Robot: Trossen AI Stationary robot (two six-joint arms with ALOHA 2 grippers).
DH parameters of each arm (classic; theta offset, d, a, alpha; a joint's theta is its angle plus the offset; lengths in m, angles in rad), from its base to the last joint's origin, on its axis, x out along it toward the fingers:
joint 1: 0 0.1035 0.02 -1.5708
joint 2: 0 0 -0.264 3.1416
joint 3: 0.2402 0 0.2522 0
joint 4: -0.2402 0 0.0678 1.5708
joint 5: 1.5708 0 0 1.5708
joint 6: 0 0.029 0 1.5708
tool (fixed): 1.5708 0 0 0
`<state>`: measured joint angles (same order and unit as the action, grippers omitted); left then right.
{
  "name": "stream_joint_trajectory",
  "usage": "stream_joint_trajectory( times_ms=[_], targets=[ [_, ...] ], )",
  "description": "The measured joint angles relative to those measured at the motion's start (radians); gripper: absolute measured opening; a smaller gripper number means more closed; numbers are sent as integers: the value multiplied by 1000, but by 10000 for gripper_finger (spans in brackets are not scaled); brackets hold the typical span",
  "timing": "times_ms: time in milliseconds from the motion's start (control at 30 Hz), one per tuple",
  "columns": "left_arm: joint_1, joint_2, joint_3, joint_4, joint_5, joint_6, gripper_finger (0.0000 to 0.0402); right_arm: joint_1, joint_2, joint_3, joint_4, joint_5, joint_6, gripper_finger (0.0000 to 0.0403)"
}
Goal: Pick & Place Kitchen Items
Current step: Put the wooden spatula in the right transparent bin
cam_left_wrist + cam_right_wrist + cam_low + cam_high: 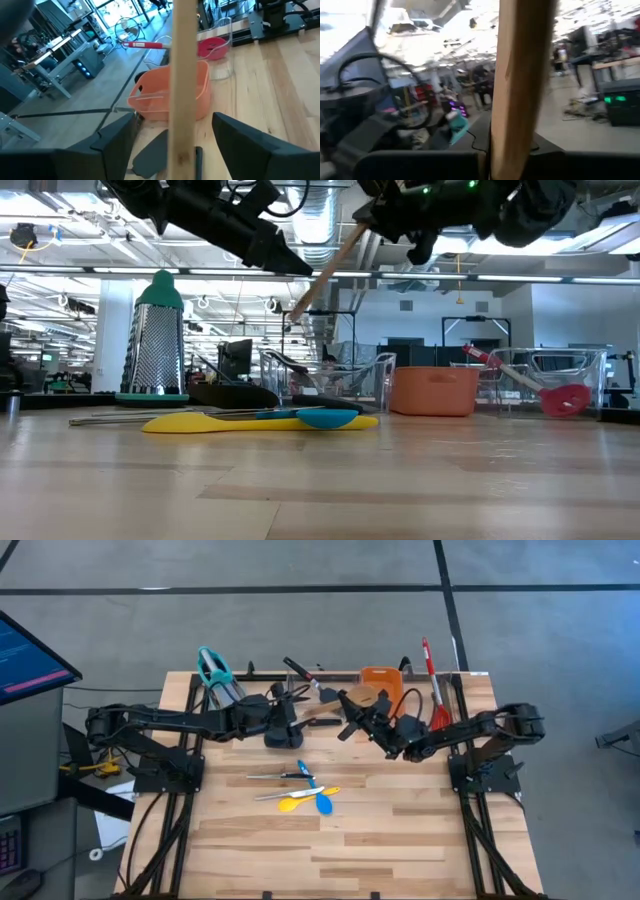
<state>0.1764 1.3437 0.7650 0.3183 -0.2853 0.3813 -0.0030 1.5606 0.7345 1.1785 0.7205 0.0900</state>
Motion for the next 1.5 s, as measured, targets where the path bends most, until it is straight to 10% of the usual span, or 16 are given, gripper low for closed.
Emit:
stream_joint_trajectory(
  times_ms=[800, 1500],
  targets=[
    [-2, 0, 1, -109, -3, -57, 191, -122, -780, 1, -1295, 378, 187, 20],
    [-2, 0, 1, -109, -2, -57, 187, -657, -794, 1, -1825, -165, 514, 20]
  ],
)
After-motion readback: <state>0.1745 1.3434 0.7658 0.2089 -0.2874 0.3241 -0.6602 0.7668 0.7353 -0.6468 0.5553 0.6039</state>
